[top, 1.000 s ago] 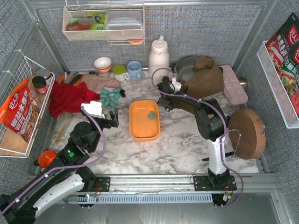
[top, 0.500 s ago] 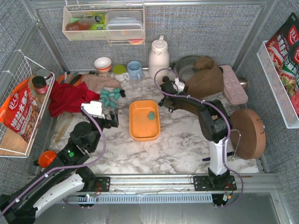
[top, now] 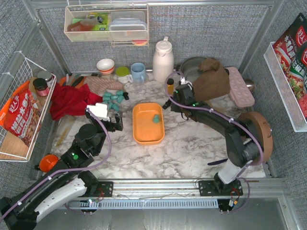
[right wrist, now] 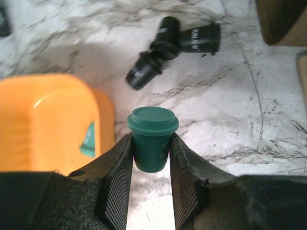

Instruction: Mix the coffee capsules in the storage basket

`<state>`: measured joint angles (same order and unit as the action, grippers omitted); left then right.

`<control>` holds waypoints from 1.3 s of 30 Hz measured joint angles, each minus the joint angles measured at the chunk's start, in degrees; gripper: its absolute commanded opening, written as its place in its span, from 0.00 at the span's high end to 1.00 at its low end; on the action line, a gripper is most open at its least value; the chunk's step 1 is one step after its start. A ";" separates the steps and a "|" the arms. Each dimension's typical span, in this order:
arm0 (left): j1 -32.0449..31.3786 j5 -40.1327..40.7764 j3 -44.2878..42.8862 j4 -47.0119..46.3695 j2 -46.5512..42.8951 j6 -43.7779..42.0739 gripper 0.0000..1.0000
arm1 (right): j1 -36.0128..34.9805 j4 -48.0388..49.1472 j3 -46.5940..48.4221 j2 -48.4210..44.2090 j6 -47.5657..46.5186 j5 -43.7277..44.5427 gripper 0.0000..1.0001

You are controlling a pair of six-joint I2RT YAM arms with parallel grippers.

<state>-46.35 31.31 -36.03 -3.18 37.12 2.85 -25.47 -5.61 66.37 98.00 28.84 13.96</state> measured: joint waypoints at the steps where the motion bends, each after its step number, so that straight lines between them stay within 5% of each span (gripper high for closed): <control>1: 0.00 0.02 0.04 -0.04 0.15 0.02 0.01 | 0.00 1.62 -1.81 -2.10 -1.95 -2.10 0.70; 17: 0.04 -1.46 -0.48 -2.69 6.69 5.66 0.01 | -0.44 29.90 -34.42 -37.13 -23.45 -25.03 0.72; 39: -0.02 -26.49 -17.22 -1.01 31.98 20.15 0.13 | -1.29 51.93 -47.93 -38.80 -38.36 -38.77 0.67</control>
<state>-46.37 4.82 -53.25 -4.19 69.10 23.00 -26.76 46.33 18.44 59.20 -9.52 -24.82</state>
